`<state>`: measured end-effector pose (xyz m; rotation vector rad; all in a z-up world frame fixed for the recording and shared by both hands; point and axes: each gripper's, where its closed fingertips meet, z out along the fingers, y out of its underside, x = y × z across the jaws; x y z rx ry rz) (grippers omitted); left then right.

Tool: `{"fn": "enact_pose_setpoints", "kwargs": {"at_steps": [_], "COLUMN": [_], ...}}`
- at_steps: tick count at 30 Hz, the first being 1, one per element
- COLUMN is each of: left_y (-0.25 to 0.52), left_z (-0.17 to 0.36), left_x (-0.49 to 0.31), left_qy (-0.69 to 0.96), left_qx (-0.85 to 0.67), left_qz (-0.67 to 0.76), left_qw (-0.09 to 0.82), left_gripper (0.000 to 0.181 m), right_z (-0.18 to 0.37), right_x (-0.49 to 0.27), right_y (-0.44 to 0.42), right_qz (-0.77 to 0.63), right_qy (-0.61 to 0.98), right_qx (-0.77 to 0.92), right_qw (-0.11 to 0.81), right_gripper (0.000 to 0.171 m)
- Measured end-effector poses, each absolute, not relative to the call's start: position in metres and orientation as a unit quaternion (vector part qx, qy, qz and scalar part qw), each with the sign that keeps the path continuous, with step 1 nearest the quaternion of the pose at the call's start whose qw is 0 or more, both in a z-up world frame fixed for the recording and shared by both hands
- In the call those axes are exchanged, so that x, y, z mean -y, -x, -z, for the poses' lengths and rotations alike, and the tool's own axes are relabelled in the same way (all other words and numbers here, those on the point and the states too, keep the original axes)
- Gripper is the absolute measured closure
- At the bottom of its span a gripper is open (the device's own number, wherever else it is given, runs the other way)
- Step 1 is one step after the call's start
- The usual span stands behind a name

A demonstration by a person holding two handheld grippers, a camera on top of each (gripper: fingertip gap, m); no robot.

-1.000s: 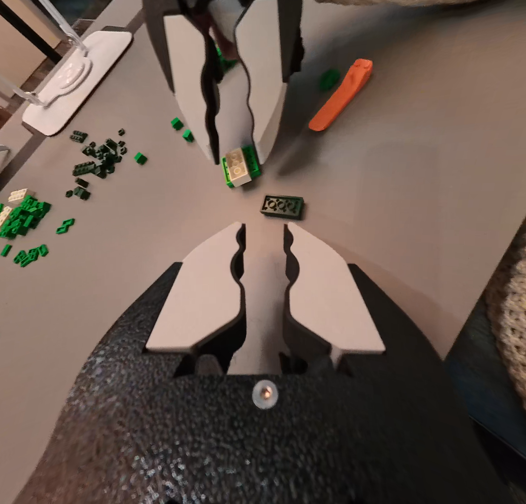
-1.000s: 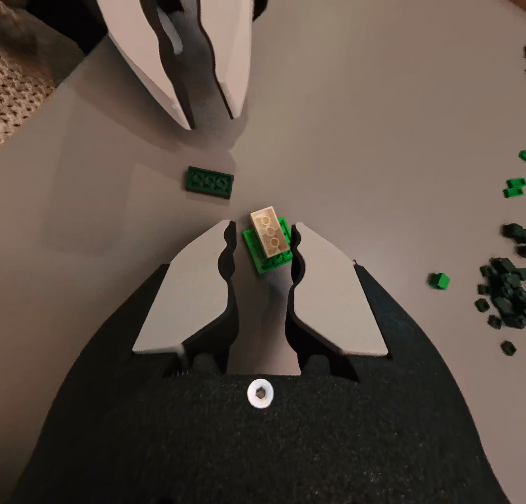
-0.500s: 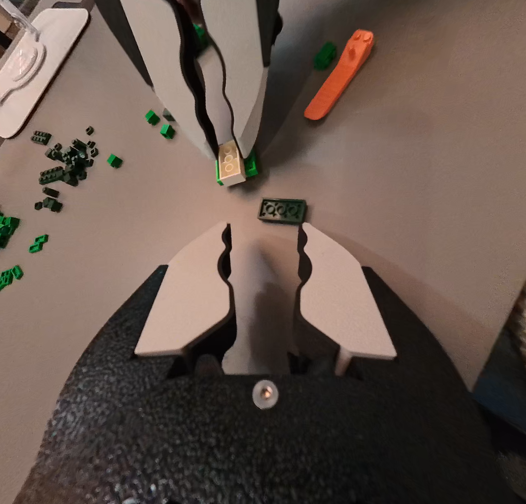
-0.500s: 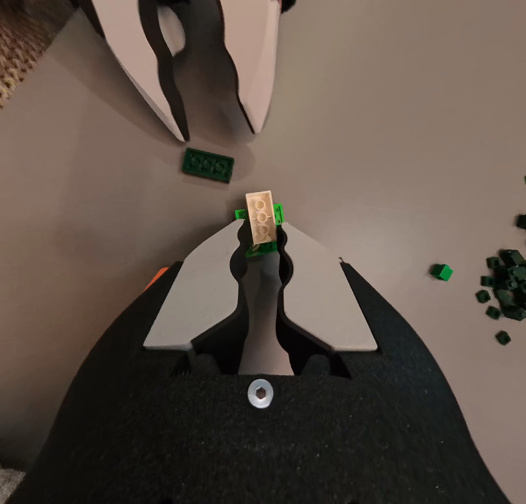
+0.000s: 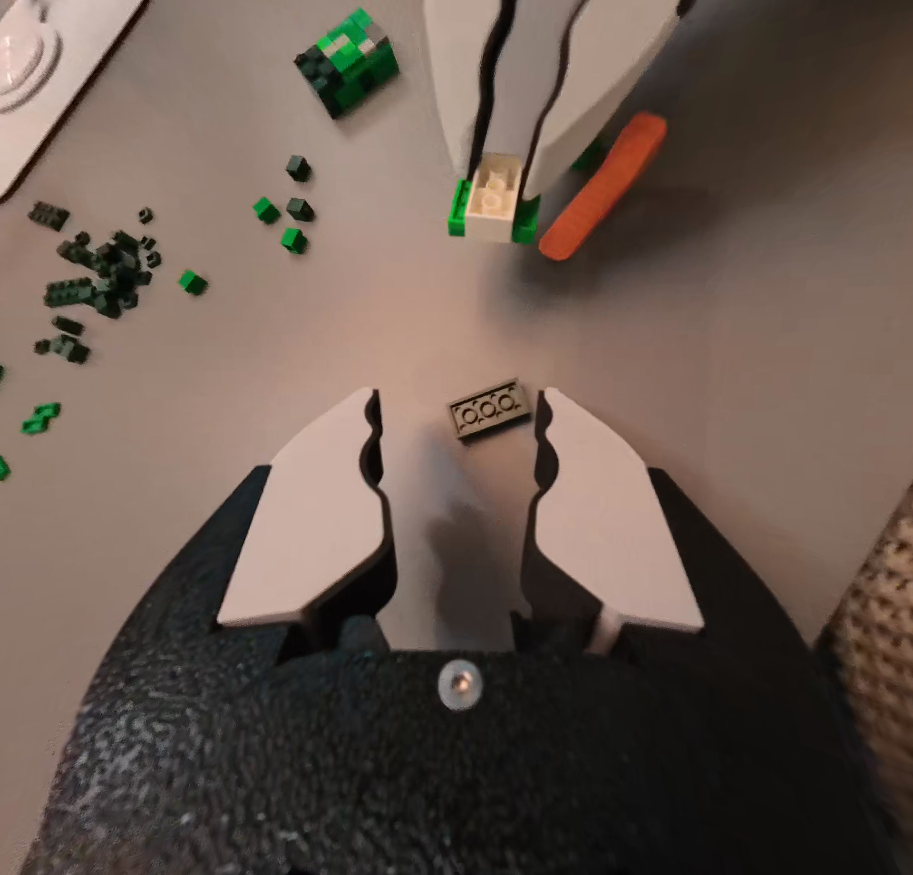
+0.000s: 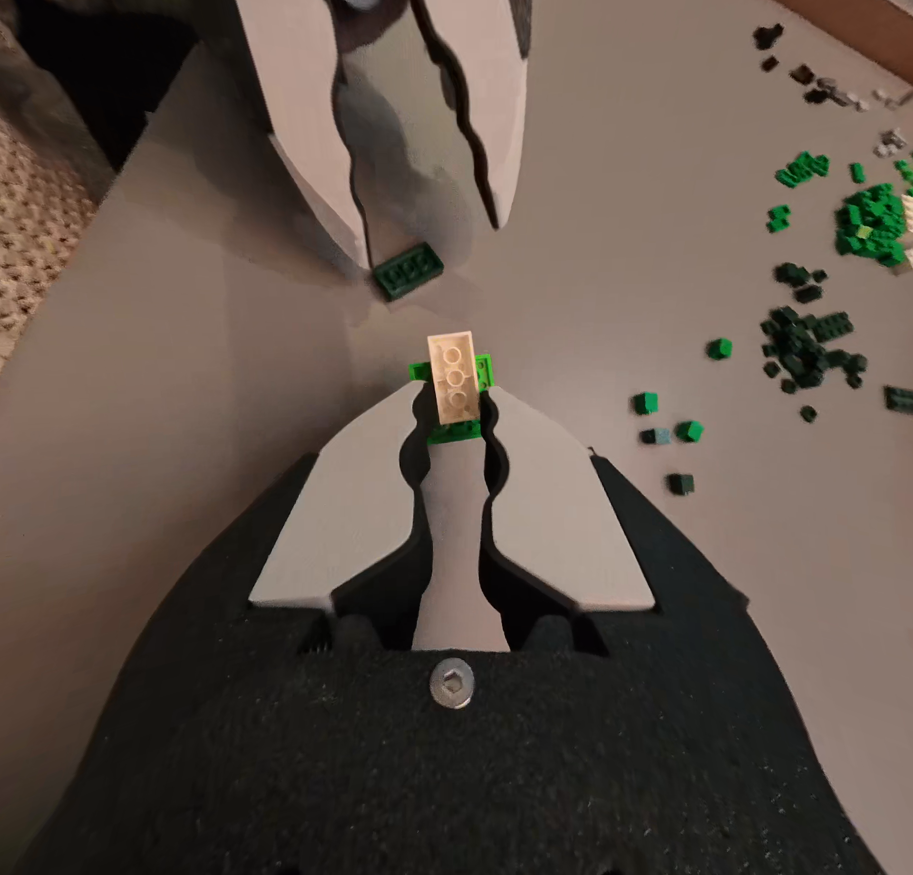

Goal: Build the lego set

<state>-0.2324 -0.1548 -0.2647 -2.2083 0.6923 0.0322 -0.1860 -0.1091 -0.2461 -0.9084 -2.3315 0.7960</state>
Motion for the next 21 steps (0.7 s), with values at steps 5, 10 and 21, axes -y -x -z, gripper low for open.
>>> {"fn": "enact_pose_setpoints", "kwargs": {"at_steps": [5,10,21], "left_y": [0.233,0.227,0.231], "left_z": [0.264,0.265,0.272], "left_x": [0.158,0.16,0.161], "left_qy": [0.884,0.88,0.89], "left_qx": [-0.223,-0.222,-0.209], "left_qz": [-0.022,-0.019,-0.023], "left_qw": [0.41,0.42,0.404], "left_gripper": [0.117,0.135,0.14], "right_z": [0.248,0.249,0.245], "right_x": [0.105,0.101,0.11], "right_y": [0.172,0.164,0.161], "right_qz": [-0.265,-0.235,-0.242], "right_qy": [0.358,0.373,0.374], "right_qx": [0.848,0.849,0.849], "right_qw": [0.287,0.29,0.284], "right_gripper": [0.154,0.154,0.154]}}
